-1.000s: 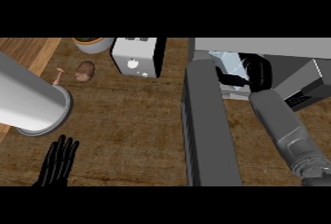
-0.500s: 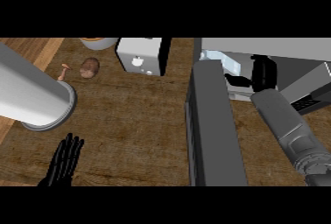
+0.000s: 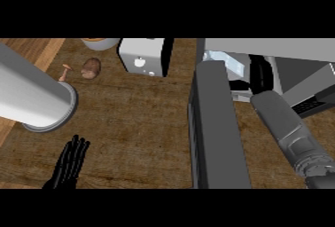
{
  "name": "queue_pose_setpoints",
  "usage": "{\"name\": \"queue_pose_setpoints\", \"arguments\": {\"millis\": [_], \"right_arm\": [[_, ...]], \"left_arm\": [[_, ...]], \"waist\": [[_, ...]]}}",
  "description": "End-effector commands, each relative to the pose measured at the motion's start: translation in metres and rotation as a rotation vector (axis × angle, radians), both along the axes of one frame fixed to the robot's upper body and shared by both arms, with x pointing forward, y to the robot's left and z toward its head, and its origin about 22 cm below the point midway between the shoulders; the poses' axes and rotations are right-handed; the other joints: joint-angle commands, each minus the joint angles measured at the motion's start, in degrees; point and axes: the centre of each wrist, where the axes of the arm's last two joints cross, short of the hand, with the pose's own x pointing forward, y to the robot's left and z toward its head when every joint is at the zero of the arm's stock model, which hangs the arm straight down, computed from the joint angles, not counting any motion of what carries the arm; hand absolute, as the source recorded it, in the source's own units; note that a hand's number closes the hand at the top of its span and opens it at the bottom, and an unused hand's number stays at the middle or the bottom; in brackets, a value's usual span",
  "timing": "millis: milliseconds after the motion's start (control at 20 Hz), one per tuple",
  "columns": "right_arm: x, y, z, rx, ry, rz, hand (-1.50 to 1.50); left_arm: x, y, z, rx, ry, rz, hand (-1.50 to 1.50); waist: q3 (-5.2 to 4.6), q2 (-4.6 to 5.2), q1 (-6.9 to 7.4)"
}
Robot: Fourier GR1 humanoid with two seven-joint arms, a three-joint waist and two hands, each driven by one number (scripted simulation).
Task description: Pick up the milk, place it into the microwave and close the microwave
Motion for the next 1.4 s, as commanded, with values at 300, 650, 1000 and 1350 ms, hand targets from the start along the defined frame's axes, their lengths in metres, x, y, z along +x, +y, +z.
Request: {"name": "queue_pose_setpoints", "arguments": {"millis": [300, 650, 1000, 1350], "right_arm": [[-0.012, 0.002, -0.02, 0.182, -0.006, 0.127, -1.5], [-0.023, -0.008, -0.034, 0.335, 0.015, 0.139, -1.5], [-0.049, -0.015, -0.065, 0.411, 0.023, 0.176, -1.5], [-0.079, -0.026, -0.096, 0.575, 0.072, 0.284, -1.5]], "left_arm": [[0.004, -0.011, -0.007, -0.015, -0.007, -0.044, -1.5], [0.006, -0.021, 0.008, -0.001, -0.035, -0.041, -1.5], [0.014, -0.039, 0.001, -0.004, -0.008, -0.057, -1.5], [0.016, -0.032, -0.005, 0.005, -0.002, -0.074, -1.5]], "waist": [[-0.03, -0.44, -1.66], [-0.04, -1.29, -2.5], [-0.15, -1.79, -4.11], [-0.24, -2.34, -5.18]]}}
